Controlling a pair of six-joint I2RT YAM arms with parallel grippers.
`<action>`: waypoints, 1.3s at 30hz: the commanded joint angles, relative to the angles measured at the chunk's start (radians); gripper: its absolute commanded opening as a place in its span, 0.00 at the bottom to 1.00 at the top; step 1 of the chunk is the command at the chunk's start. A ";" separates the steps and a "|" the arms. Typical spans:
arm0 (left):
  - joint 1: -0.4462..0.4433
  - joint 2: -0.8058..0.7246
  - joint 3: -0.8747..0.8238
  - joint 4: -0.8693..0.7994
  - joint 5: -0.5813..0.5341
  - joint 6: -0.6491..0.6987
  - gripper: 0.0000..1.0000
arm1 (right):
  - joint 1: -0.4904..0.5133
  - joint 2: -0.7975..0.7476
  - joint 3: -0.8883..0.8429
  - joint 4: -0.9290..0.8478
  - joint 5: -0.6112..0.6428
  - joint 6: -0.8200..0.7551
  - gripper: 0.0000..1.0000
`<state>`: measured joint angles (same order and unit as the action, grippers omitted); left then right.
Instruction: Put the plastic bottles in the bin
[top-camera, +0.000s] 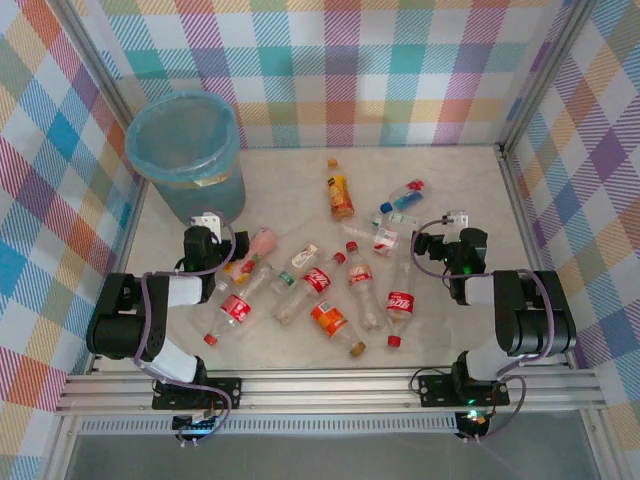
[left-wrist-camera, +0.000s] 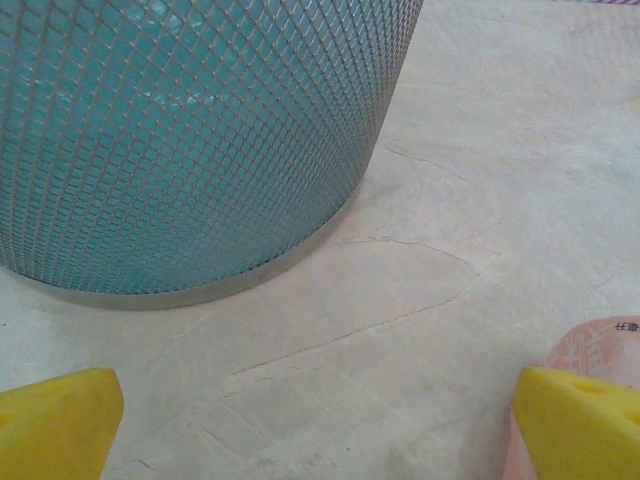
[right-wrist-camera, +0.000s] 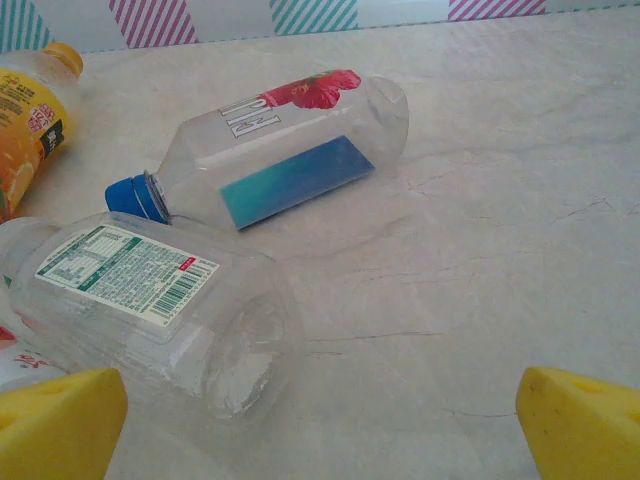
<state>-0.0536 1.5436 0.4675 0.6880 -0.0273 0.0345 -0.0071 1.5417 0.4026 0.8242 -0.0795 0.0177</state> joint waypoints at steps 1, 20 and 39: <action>0.006 0.006 -0.007 0.036 -0.006 -0.010 1.00 | -0.002 -0.005 0.011 0.008 0.000 -0.007 1.00; 0.007 0.006 -0.007 0.036 -0.006 -0.010 1.00 | -0.007 -0.004 0.012 0.006 -0.003 -0.005 1.00; -0.009 -0.280 0.037 -0.242 0.069 -0.001 0.94 | -0.001 -0.351 0.096 -0.381 0.040 0.061 0.92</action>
<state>-0.0547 1.3857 0.4702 0.5301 0.0177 0.0414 -0.0071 1.3022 0.4183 0.6151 -0.0605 0.0299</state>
